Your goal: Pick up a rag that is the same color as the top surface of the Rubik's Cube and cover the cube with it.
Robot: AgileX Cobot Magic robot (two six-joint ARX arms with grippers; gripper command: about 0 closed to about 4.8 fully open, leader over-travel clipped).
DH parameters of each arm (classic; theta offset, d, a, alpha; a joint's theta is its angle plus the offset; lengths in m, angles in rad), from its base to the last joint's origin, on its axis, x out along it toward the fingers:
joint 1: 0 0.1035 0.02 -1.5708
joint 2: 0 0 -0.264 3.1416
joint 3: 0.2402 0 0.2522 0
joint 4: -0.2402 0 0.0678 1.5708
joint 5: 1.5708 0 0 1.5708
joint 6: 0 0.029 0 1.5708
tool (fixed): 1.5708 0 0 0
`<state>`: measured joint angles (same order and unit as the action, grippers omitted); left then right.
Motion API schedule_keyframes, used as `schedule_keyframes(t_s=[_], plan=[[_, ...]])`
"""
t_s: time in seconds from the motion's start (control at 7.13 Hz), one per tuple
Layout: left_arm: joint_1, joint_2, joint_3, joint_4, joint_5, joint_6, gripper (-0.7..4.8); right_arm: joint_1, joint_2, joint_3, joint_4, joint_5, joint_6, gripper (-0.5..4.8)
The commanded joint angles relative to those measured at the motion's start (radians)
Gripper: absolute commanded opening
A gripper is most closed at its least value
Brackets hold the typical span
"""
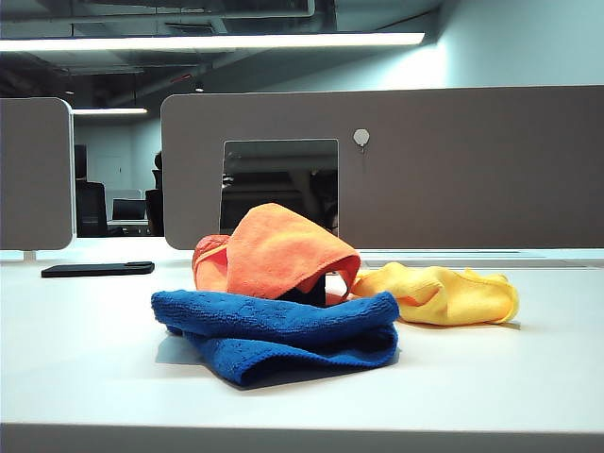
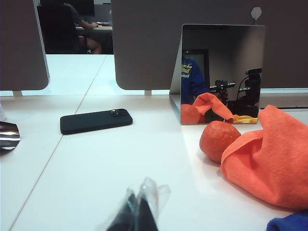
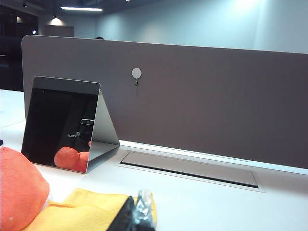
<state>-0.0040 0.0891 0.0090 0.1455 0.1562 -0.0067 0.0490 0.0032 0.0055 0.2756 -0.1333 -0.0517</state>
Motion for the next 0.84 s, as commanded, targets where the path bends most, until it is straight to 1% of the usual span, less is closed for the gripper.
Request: schedule_keyframes(t_s=[0.14, 0.28, 0.42, 0.56, 0.84], plan=[[-0.001, 0.0, 0.002, 0.013, 0.001, -0.009, -0.06, 0.0, -0.001, 0.0, -0.112, 0.214, 0.037, -0.05], [-0.001, 0.0, 0.002, 0.013, 0.001, -0.009, -0.06, 0.0, -0.001, 0.0, -0.14, 0.213, 0.06, -0.05], [-0.001, 0.0, 0.002, 0.012, 0.002, -0.008, -0.06, 0.0, -0.001, 0.0, -0.22, 0.128, 0.078, -0.05], [-0.001, 0.0, 0.002, 0.011, 0.005, -0.008, -0.06, 0.0, -0.001, 0.0, -0.219, 0.093, 0.078, -0.05], [-0.001, 0.0, 0.002, 0.011, 0.006, -0.008, -0.06, 0.0, -0.001, 0.0, -0.219, 0.086, 0.078, -0.05]])
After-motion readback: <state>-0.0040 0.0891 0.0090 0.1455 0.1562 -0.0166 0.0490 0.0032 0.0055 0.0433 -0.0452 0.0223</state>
